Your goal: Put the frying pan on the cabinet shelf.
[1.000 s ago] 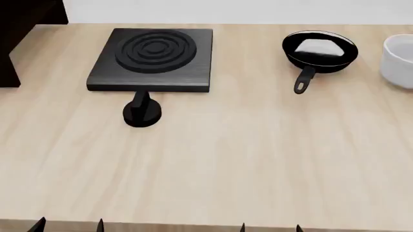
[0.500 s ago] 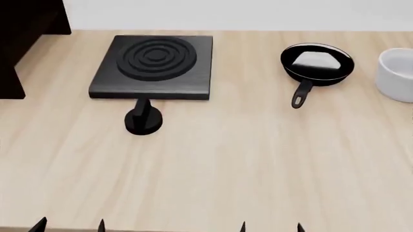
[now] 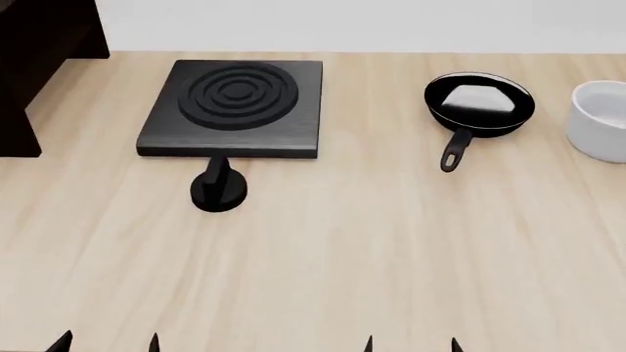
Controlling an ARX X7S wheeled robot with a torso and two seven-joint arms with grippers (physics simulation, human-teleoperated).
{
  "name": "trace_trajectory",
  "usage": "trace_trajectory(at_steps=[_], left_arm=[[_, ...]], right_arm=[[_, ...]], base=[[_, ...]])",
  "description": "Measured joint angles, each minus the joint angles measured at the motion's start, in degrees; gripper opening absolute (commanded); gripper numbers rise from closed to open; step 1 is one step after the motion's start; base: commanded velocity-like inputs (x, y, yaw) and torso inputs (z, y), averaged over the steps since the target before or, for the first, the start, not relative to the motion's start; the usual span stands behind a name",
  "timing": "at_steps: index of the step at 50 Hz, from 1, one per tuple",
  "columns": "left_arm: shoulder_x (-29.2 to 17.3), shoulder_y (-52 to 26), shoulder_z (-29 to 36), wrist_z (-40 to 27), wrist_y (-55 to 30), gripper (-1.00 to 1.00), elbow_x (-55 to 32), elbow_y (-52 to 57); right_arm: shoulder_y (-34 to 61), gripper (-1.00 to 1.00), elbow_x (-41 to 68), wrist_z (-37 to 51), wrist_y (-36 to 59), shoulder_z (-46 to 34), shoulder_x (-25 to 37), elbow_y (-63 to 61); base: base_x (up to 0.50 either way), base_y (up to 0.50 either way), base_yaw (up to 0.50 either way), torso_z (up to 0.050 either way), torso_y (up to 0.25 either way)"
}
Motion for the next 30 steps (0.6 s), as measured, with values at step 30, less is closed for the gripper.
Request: trace_trajectory(at_steps=[30], left_arm=[[-1.44, -0.1, 1.57, -2.61, -1.12, 1.0, -2.9, 0.88]], right_arm=[[-0.15, 1.0, 2.18, 1.95, -0.24, -2.0, 1.75, -1.01]], base=[[0.21, 0.0, 0.0, 0.018, 0.02]])
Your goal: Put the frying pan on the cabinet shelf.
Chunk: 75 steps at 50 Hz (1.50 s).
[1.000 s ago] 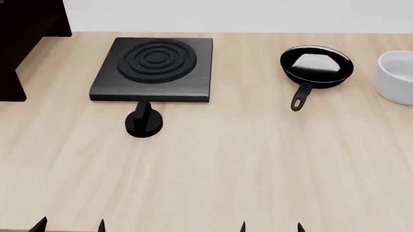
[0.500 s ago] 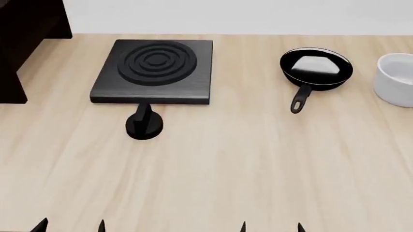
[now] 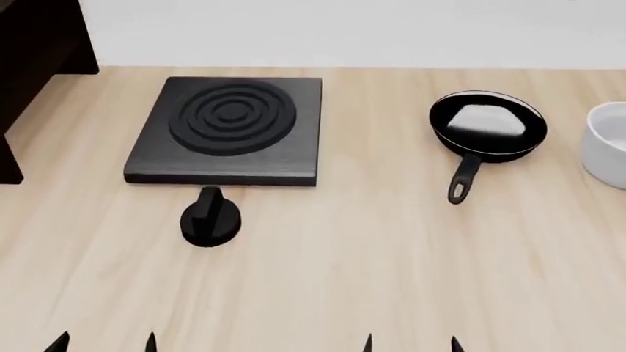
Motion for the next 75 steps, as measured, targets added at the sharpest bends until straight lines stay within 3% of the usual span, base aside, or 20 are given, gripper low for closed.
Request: trace_trajectory(at_steps=[66, 75], left_arm=[[-2.62, -0.32, 2.86, -3.62, -1.65, 1.0, -3.86, 1.31], [1.34, 0.25, -1.52, 1.53, -4.2, 1.0, -0.03, 3.7]], right_arm=[[0.81, 1.0, 1.8, 3.16, -2.3, -2.94, 2.59, 1.23], [0.74, 1.0, -2.92, -1.49, 0.84, 2.46, -1.83, -2.16]], base=[[0.47, 0.18, 0.0, 0.0, 0.0], [0.0, 0.0, 0.0, 0.0, 0.0]])
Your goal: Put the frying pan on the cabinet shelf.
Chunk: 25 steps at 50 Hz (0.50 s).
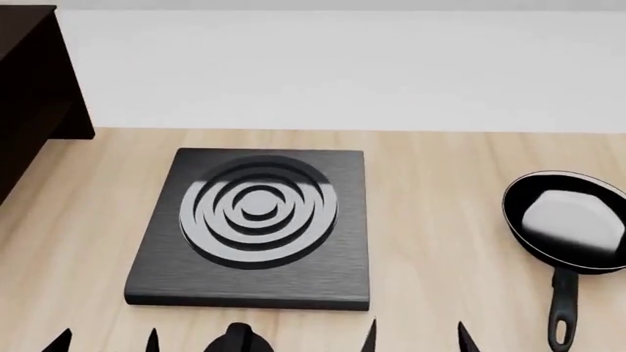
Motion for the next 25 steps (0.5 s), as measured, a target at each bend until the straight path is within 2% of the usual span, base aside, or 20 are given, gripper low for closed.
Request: trace_trajectory(at_steps=[13, 25], left_arm=[[0.59, -1.05, -2.37, -0.12, -13.94, 1.0, -2.79, 16.01], [-0.62, -8.97, -6.11, -3.92, -38.49, 1.0, -11.87, 33.5]], right_arm=[[2.76, 1.0, -1.86, -0.67, 14.25, 2.51, -0.71, -15.07], [7.98, 1.0, 0.18, -0.62, 34.06, 4.05, 0.08, -29.59]], base=[[0.0, 0.0, 0.0, 0.0, 0.0], [0.0, 0.0, 0.0, 0.0, 0.0]])
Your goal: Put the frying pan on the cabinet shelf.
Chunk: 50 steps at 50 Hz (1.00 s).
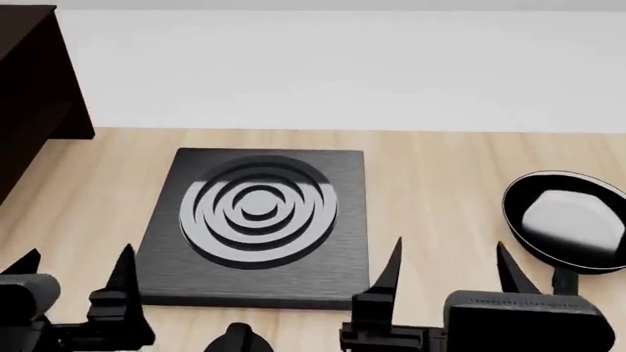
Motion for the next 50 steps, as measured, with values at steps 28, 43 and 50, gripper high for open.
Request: trace_trajectory(at_steps=[28, 43, 50], left_arm=[[-0.61, -8.76, -5.09, -4.75, -20.79, 1.0, -12.55, 14.35], [-1.21, -10.21, -6.71, -6.36, -23.13, 1.0, -16.01, 16.11], [-1.63, -10.71, -7.23, -7.17, -23.95, 1.0, -17.31, 16.56]], right_arm=[[7.75, 1.0, 4.27, 1.29, 25.43, 2.02, 1.18, -14.71], [9.84, 1.0, 5.77, 2.0, 31.05, 2.64, 1.74, -17.78], [10.88, 1.0, 6.38, 2.35, 33.14, 2.59, 1.95, -19.0]], base=[[0.0, 0.0, 0.0, 0.006, -0.134], [0.0, 0.0, 0.0, 0.012, -0.25], [0.0, 0.0, 0.0, 0.012, -0.25]])
